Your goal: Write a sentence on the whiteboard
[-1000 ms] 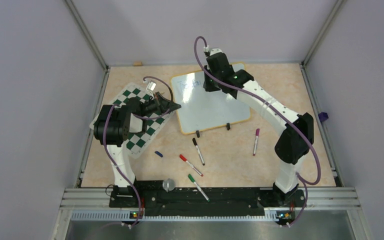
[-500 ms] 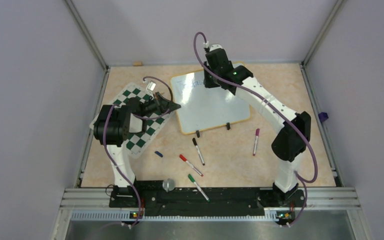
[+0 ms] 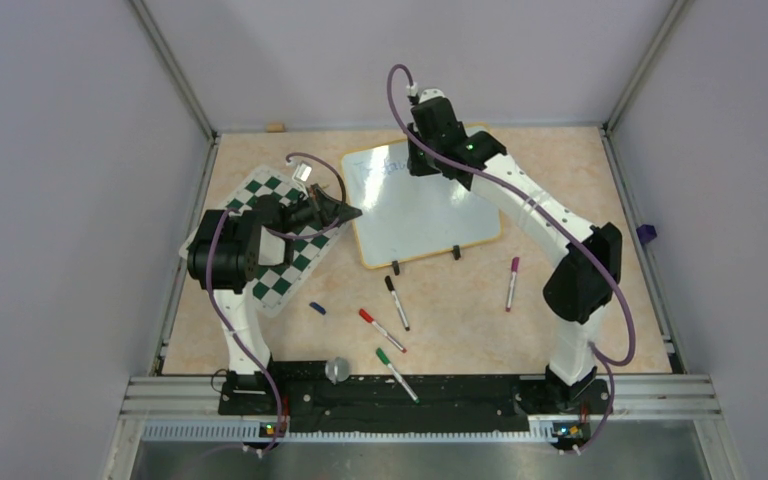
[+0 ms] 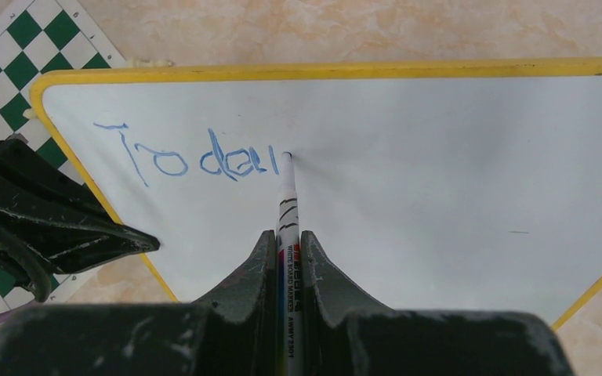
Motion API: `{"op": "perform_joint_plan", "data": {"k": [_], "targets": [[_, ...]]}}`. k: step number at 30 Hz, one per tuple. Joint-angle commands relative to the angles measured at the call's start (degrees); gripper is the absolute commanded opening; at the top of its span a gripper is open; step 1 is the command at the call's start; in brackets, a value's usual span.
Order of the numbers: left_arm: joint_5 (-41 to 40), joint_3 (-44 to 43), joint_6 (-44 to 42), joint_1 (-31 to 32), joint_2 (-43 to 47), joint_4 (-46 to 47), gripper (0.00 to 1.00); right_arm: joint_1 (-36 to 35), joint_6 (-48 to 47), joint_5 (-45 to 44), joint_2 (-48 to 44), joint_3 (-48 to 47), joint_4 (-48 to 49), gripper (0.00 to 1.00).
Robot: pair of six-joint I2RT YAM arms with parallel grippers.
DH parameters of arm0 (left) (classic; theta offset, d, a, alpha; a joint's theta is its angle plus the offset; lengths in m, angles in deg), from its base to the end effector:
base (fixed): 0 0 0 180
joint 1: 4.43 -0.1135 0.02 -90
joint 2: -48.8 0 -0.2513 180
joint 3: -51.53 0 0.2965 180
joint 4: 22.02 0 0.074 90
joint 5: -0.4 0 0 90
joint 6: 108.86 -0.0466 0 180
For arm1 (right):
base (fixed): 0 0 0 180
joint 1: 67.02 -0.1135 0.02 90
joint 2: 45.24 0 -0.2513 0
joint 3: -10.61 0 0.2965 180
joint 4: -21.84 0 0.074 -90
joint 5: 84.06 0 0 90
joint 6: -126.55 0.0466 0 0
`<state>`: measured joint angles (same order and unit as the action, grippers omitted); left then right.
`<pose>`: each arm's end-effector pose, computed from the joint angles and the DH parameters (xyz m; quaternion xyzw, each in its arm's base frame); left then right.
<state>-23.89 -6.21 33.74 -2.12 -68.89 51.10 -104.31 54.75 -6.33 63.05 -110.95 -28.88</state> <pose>0.3740 -0.0576 0.1006 0.1630 0.6531 -0.6026 0.4287 0.3897 0.2843 0.3475 -0.1012 0.8870 0.1201 0.4342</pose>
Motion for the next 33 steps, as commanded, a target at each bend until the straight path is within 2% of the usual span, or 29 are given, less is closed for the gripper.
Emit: {"op": "perform_joint_plan", "data": {"k": [1,9,33], "targets": [[0.8,-0.1,-4.3,-0.3,1.7,8.0,0.00,1.3,0.3,-1.3,-0.8,2.9,1.8,0.00],[0.6,0.0,-4.3,-0.3,1.5,8.0,0.00,1.3,1.1,-0.8,-3.3,7.8,2.5,0.00],[0.7,-0.4,-4.1,-0.2,1.3,8.0,0.00,1.3,1.0,5.1,-3.5,7.5,7.1,0.00]]}}
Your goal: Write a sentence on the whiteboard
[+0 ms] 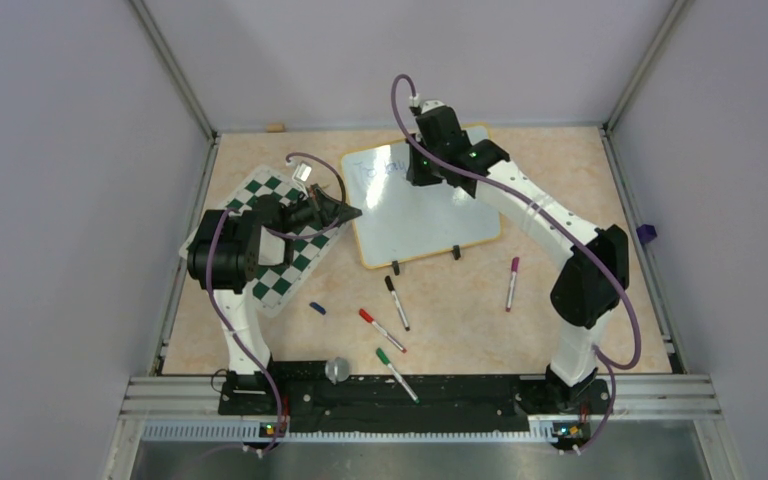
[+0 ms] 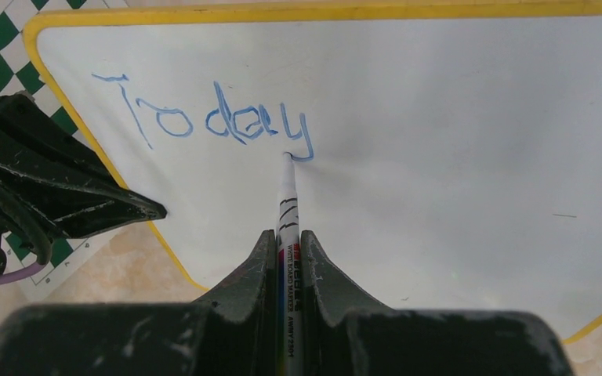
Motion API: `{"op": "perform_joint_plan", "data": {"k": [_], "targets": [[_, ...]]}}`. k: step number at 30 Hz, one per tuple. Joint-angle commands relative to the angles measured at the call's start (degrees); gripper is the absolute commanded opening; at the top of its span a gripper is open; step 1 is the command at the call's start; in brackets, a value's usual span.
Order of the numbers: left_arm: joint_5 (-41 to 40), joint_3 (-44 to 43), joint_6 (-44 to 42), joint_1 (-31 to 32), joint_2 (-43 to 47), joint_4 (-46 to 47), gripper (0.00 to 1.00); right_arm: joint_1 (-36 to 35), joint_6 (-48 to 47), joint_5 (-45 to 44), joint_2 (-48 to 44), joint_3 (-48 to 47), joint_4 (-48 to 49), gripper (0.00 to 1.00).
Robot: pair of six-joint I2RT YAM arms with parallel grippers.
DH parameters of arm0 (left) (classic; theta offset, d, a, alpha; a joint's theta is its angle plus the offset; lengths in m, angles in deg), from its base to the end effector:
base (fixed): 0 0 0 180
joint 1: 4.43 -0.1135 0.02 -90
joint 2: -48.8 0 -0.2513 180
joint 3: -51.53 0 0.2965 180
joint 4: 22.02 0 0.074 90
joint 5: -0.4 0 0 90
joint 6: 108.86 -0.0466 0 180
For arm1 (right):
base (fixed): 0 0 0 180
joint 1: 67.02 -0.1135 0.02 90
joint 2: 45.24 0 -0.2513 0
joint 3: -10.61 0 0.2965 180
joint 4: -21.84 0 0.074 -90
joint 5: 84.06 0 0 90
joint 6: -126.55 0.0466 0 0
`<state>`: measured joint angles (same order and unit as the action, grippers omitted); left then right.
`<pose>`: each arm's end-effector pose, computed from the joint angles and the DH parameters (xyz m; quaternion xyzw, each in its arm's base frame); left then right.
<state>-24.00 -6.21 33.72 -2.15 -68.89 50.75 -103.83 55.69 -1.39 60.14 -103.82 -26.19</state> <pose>0.3742 -0.0574 0.1001 0.1605 0.6545 -0.6026 0.4275 0.3822 0.2786 0.3268 -0.1111 0.8942 0.1507 0.4066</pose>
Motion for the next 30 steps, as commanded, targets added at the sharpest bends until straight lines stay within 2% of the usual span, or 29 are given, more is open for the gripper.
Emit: {"op": "perform_joint_plan", "data": {"k": [1,7,16,30], "targets": [[0.7,-0.4,-4.0,-0.3,1.3,8.4,0.00,0.9,0.2,0.4,-1.7,1.7,5.7,0.00],[0.7,-0.7,-3.7,-0.3,0.8,8.4,0.00,1.7,0.5,3.3,-9.6,10.6,14.7,0.00],[1.2,-1.2,-3.2,-0.4,0.4,8.4,0.00,4.1,0.0,2.2,-15.3,16.0,20.4,0.00],[1.2,-1.1,-3.3,-0.4,0.4,8.4,0.00,4.2,-2.1,2.2,-10.1,9.6,15.4,0.00]]}}
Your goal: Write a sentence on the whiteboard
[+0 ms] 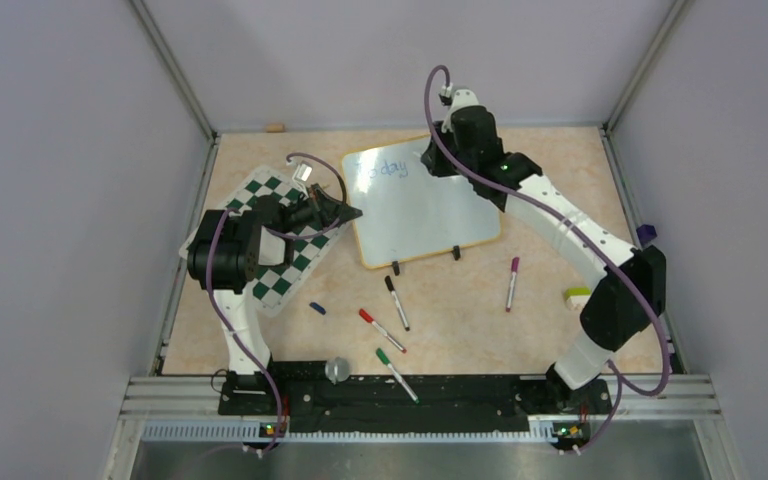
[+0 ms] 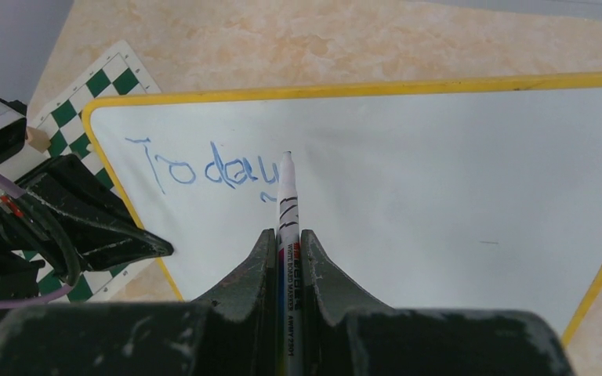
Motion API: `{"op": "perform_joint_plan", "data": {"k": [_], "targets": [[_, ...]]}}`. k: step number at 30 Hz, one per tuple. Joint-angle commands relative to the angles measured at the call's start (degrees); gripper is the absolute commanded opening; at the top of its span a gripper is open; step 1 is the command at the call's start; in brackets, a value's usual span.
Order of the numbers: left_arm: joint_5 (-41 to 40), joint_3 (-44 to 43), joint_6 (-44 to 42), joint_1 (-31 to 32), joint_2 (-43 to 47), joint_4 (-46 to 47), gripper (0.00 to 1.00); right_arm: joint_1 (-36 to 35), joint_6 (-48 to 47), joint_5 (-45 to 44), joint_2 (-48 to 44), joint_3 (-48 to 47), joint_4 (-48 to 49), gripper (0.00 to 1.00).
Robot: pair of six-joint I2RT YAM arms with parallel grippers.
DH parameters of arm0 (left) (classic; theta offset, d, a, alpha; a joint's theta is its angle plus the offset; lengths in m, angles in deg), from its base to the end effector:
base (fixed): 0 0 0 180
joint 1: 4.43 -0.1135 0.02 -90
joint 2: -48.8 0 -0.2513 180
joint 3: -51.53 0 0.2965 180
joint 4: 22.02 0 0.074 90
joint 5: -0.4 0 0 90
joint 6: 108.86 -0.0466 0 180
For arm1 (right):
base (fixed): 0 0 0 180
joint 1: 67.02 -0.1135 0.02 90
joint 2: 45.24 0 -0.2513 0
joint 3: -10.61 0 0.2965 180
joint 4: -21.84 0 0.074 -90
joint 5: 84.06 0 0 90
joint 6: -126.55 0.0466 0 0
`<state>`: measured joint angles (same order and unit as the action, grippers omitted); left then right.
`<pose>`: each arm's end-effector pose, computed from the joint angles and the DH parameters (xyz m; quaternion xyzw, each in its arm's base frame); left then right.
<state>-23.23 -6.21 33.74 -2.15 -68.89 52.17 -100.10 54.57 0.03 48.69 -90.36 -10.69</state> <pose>0.3731 -0.0576 0.1022 0.1726 0.6488 -0.6027 0.4314 0.3714 0.2362 0.3488 -0.0834 0.8409 0.1905 0.4997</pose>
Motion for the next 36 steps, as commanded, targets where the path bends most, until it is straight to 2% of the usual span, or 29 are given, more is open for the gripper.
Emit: {"op": "perform_joint_plan", "data": {"k": [1,17,36], "targets": [[0.4,-1.0,-3.3,-0.4,0.4,6.9,0.00,0.5,-0.9,1.5,1.5,-4.1,0.1,0.00],[0.3,-0.7,-3.7,-0.3,0.7,6.9,0.00,0.5,-0.7,3.3,5.5,-8.1,-1.3,0.00],[0.2,-0.7,-3.8,-0.4,0.7,6.9,0.00,0.5,-0.4,1.1,7.0,-8.5,-2.3,0.00]]}}
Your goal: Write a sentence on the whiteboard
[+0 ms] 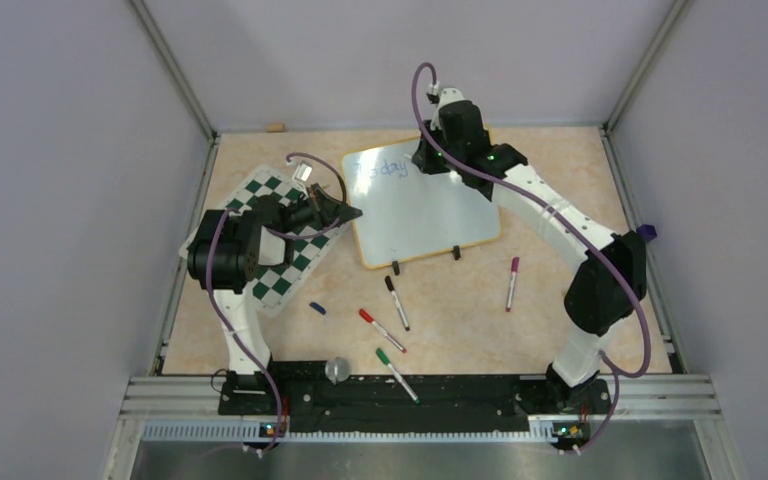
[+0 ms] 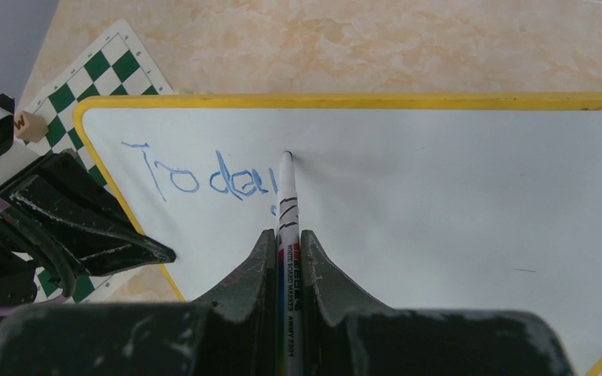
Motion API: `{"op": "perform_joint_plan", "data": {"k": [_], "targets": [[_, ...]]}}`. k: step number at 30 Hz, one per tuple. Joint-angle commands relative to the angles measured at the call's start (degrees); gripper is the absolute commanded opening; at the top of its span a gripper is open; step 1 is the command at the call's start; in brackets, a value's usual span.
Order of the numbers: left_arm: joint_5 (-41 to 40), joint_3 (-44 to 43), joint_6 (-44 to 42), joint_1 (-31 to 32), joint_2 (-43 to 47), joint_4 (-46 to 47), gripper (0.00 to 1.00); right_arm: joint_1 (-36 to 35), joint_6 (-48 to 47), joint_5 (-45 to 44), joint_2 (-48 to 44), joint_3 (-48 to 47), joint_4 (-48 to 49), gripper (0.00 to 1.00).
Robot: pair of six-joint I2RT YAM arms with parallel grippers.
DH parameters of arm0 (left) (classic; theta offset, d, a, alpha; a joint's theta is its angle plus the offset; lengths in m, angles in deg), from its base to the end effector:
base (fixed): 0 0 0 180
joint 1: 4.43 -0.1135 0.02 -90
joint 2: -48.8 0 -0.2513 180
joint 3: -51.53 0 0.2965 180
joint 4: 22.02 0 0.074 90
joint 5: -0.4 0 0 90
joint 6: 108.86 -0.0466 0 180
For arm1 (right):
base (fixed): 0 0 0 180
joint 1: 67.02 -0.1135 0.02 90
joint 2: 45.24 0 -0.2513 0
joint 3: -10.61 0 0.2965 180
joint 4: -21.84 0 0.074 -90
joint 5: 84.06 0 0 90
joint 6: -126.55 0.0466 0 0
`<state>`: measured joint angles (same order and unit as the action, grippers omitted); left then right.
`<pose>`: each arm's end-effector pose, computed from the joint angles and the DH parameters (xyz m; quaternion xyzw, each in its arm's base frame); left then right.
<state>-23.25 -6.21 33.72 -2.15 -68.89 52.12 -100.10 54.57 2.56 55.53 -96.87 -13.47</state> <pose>0.3731 -0.0576 0.1021 0.1723 0.6490 -0.6026 0.4313 0.3930 0.2527 0.3373 -0.0977 0.8540 0.1972 0.4714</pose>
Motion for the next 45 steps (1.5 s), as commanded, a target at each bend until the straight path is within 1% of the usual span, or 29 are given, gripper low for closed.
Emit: {"op": "perform_joint_plan", "data": {"k": [1,10,20,32,45], "targets": [[0.3,-0.7,-3.7,-0.4,0.7,7.0,0.00,0.5,-0.3,-1.6,0.0,-1.7,0.4,0.00],[0.1,-0.5,-4.0,-0.4,0.8,6.9,0.00,0.5,0.0,-1.6,-1.3,0.3,0.3,0.00],[0.0,-0.7,-3.9,-0.4,0.5,7.0,0.00,0.5,1.3,0.2,-2.6,-1.6,0.5,0.00],[0.0,-0.7,-4.1,-0.4,0.6,6.9,0.00,1.5,1.2,0.2,-8.5,4.1,1.5,0.00],[-0.1,-0.6,-4.0,-0.3,0.5,7.0,0.00,1.7,0.6,-0.5,-4.3,1.3,-1.0,0.00]]}}
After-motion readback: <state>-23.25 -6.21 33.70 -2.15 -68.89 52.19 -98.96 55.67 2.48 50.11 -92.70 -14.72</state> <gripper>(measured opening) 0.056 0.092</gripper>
